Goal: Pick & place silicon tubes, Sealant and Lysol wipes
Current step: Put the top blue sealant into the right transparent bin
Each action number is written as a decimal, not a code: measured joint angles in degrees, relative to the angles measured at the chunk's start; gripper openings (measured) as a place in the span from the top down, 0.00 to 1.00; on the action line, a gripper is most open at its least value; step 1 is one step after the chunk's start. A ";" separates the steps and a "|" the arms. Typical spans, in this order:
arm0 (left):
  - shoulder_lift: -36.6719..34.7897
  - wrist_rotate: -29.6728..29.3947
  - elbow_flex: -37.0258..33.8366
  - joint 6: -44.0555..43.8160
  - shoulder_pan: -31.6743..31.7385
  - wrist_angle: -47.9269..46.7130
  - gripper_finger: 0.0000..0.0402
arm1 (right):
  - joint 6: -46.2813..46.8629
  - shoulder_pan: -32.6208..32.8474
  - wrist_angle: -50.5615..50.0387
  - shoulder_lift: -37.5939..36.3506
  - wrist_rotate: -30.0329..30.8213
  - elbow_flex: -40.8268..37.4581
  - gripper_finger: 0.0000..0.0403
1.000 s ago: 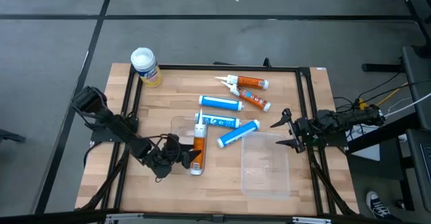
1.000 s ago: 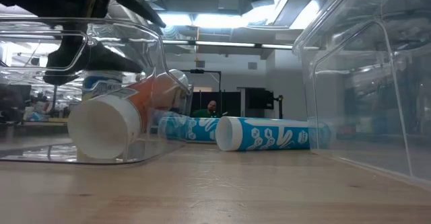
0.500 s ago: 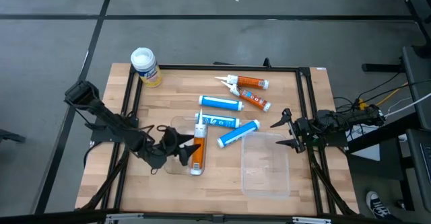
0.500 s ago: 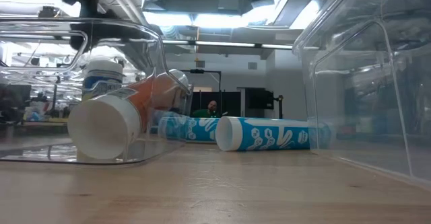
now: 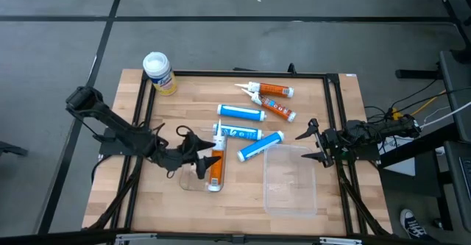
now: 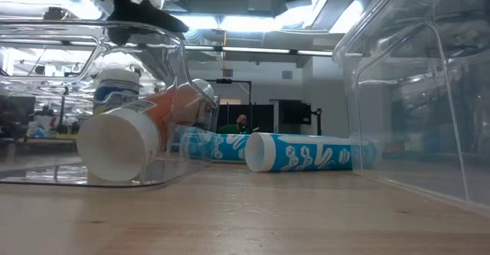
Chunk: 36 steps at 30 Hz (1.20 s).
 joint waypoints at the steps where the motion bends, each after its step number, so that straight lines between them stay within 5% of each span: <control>1: -0.15 1.29 0.00 0.80 0.58 0.00 0.25 | 0.00 -0.01 0.01 0.00 0.00 0.01 0.20; 16: -0.35 14.81 2.34 12.67 10.72 -1.25 0.25 | 0.00 0.00 0.00 0.00 0.01 0.01 0.20; 24: -0.35 14.80 8.47 23.75 17.64 -10.59 0.25 | 0.00 -0.01 0.01 0.00 0.00 0.01 0.20; 36: 0.94 14.99 17.28 25.87 28.63 -25.48 0.25 | 0.00 0.00 0.01 0.00 0.00 0.01 0.20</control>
